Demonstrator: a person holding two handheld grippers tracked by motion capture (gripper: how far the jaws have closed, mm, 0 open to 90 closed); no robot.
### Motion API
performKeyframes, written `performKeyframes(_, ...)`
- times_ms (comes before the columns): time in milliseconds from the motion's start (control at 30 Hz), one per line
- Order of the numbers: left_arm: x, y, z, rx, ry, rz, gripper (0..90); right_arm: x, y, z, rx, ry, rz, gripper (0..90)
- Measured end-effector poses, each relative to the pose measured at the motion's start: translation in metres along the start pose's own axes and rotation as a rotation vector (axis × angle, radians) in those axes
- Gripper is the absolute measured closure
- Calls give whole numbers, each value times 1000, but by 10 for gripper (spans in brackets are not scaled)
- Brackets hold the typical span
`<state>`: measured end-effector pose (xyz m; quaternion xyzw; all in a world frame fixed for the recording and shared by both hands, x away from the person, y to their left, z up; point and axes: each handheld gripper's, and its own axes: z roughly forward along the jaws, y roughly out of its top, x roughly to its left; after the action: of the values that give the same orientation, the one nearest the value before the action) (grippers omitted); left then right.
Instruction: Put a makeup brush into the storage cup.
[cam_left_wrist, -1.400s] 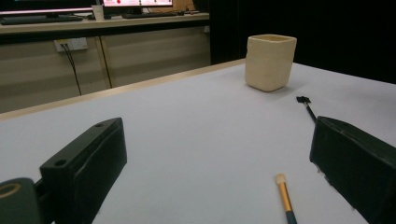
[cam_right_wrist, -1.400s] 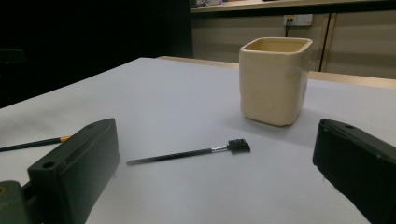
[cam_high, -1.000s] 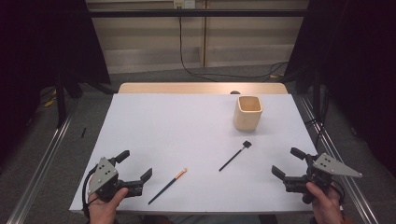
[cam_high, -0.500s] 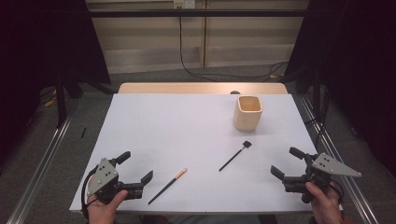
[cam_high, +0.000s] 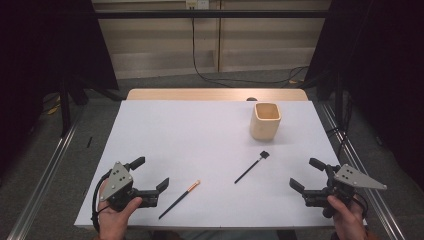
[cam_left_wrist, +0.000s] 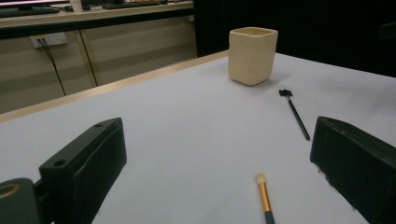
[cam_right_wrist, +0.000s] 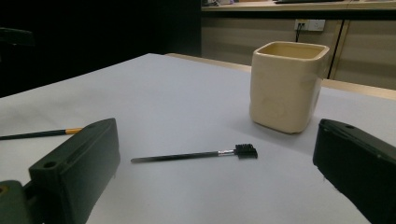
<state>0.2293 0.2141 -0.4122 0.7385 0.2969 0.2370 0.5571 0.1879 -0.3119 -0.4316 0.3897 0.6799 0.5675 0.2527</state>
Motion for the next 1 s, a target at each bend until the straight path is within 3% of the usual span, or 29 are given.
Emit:
performKeyframes(133,1,4,8,-7,0,-4,29,-1,0,0,6,-3,2,0)
performKeyframes(267,0,10,16,-22,-24,28,31,-3,-1,0,6,-7,12,0)
performKeyframes(700,1,31,44,-30,-73,12,27,-3,-1,0,5,-2,8,0)
performKeyframes(867,5,37,53,-8,-107,-8,27,-3,-1,1,8,-2,5,1)
performKeyframes(1000,12,40,57,-12,-117,-52,27,-2,-1,0,7,-2,4,0)
